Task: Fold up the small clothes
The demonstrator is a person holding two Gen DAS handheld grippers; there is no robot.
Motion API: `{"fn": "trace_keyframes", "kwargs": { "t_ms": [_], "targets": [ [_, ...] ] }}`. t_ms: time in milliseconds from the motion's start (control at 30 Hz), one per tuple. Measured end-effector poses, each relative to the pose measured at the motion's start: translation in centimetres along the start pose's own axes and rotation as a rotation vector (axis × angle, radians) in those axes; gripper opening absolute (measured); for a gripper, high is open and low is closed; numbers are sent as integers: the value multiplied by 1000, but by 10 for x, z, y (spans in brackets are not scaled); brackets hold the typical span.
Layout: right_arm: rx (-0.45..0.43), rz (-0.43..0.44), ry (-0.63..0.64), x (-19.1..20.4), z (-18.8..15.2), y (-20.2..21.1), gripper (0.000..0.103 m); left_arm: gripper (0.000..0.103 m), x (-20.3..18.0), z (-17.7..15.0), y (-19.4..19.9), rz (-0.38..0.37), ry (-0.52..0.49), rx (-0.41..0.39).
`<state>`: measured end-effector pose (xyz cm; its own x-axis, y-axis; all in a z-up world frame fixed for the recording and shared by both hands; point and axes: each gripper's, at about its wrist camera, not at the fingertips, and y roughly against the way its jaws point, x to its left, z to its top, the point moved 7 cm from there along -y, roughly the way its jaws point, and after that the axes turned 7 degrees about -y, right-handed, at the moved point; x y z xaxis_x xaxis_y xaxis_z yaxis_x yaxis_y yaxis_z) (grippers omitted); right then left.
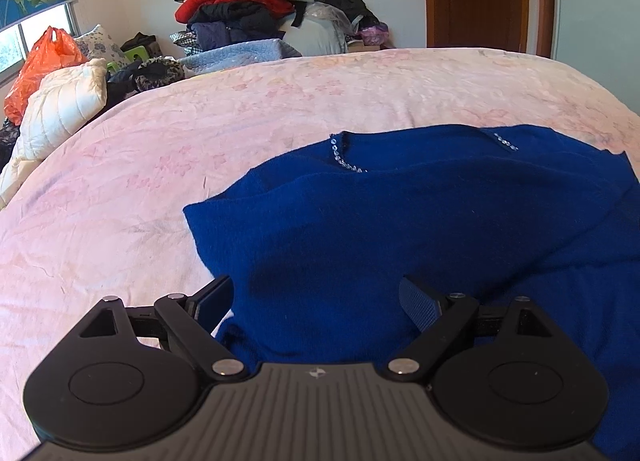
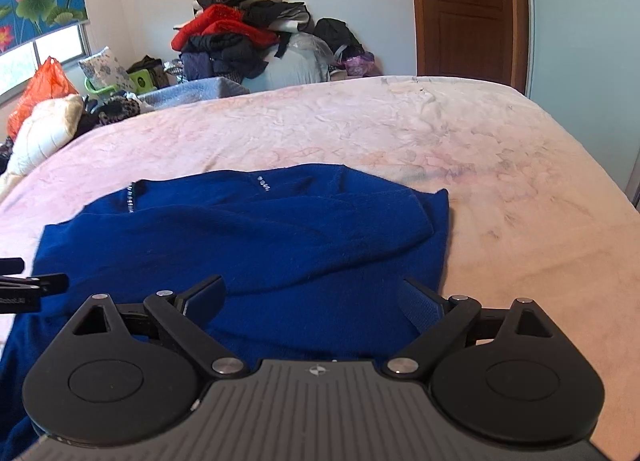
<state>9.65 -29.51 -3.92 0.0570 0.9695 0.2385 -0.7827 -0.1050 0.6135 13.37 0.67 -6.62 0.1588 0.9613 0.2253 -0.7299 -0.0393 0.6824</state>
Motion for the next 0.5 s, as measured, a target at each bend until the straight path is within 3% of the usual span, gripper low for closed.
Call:
{"fn": "trace_keyframes", "kwargs": {
  "t_ms": [500],
  "targets": [
    [28, 22, 83, 9, -56, 68, 99, 91, 12, -53, 47, -53, 8, 36]
  ]
}}
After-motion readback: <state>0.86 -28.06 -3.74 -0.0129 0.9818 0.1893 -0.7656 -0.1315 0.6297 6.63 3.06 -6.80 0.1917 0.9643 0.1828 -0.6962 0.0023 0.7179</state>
